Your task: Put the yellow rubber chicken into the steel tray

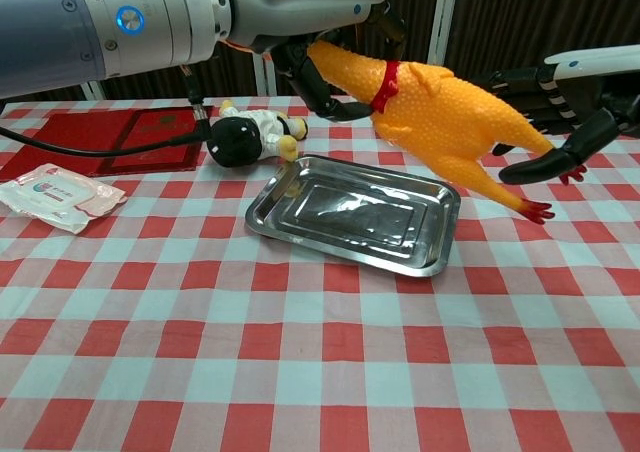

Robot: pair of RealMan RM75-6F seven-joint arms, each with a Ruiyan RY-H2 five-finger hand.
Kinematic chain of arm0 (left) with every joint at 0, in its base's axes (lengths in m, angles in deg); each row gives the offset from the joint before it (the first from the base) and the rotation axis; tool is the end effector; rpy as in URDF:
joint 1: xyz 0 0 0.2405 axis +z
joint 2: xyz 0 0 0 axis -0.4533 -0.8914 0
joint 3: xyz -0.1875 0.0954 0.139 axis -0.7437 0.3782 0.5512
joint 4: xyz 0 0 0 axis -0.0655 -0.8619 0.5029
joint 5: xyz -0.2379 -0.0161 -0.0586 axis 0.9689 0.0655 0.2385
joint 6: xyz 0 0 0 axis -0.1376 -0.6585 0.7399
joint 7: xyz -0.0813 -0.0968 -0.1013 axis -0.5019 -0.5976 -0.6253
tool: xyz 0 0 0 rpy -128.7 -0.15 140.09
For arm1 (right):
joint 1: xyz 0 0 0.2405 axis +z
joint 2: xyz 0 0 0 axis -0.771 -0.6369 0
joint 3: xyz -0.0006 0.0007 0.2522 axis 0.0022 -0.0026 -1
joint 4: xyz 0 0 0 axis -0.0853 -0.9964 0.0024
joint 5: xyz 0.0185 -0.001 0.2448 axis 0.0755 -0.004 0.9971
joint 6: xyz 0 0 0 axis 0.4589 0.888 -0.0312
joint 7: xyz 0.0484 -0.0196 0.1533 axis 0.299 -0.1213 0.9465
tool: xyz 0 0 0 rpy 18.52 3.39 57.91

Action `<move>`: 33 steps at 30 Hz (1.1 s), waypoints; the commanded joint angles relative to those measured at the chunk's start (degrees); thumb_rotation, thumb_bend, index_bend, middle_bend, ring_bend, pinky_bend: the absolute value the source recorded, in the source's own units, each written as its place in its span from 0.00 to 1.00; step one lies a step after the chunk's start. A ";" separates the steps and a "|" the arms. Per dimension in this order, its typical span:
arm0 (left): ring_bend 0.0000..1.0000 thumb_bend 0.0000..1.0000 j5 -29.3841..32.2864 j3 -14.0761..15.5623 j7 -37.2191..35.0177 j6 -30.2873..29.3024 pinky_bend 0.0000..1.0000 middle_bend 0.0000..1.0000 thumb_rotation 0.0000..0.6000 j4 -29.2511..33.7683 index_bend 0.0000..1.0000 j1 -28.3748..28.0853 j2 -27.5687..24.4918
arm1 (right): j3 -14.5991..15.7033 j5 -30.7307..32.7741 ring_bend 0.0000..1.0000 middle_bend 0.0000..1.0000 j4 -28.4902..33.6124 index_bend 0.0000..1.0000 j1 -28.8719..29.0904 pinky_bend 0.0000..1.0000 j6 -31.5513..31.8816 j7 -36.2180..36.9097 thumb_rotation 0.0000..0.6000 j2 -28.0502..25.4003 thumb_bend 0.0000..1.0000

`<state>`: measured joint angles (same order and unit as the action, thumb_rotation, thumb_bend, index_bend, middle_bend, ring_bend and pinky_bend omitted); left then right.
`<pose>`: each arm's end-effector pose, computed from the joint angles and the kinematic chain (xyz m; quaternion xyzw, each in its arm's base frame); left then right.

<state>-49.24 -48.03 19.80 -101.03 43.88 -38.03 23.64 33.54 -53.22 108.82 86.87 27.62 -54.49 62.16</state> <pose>0.0421 0.3447 -0.0295 -0.8467 -0.0686 -0.4117 0.3300 -0.1513 -0.3335 0.0348 0.6234 -0.6197 0.4253 0.2157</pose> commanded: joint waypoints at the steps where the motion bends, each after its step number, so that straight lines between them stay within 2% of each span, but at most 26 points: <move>1: 0.65 0.75 -0.13 0.06 -0.01 0.00 0.69 0.74 1.00 -0.09 0.64 -0.05 0.28 | -0.18 0.38 0.10 0.13 -0.10 0.08 0.00 0.18 0.59 0.33 1.00 0.36 0.26; 9: 0.65 0.75 -0.47 0.04 -0.73 0.25 0.69 0.74 1.00 0.45 0.64 -0.21 0.83 | -0.49 3.71 0.28 0.27 -0.83 0.32 0.39 0.32 1.75 -2.16 1.00 1.93 0.26; 13: 0.65 0.75 -0.42 0.03 -0.93 0.32 0.69 0.74 1.00 0.66 0.64 -0.15 0.62 | -0.69 5.23 0.40 0.38 -0.92 0.50 0.35 0.41 2.47 -3.27 1.00 2.47 0.27; 15: 0.65 0.75 -0.40 0.04 -1.05 0.34 0.69 0.74 1.00 0.69 0.64 -0.10 0.53 | -0.74 5.77 0.49 0.46 -1.00 0.61 0.33 0.49 2.83 -3.85 1.00 2.72 0.32; 20: 0.65 0.75 -0.29 0.19 -1.36 0.53 0.69 0.74 1.00 0.66 0.64 -0.02 0.49 | -0.97 7.46 0.75 0.67 -1.40 0.87 0.41 0.72 3.86 -5.78 1.00 3.76 0.56; 23: 0.65 0.75 -0.24 0.29 -1.36 0.67 0.69 0.74 1.00 0.73 0.64 -0.04 0.56 | -1.17 8.26 0.86 0.77 -1.60 0.98 0.38 0.81 4.45 -6.50 1.00 4.39 0.68; 27: 0.65 0.75 -0.23 0.24 -1.36 0.72 0.69 0.74 1.00 0.84 0.64 -0.11 0.60 | -1.37 8.97 0.96 0.87 -1.65 1.00 0.32 0.91 4.87 -6.97 1.00 4.78 0.85; 30: 0.65 0.75 -0.22 0.13 -1.47 0.66 0.69 0.74 1.00 1.05 0.64 -0.10 0.45 | -1.49 9.61 1.00 0.91 -1.58 1.00 0.33 0.94 4.91 -7.50 1.00 4.75 0.91; 33: 0.65 0.75 -0.16 0.10 -1.45 0.64 0.69 0.74 1.00 1.19 0.64 -0.09 0.33 | -1.63 10.03 1.00 0.92 -1.34 1.00 0.20 0.95 5.05 -7.64 1.00 4.70 0.92</move>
<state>-49.41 -47.92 18.34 -100.39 45.06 -38.12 23.98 31.94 -43.22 107.45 87.10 32.64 -62.10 66.87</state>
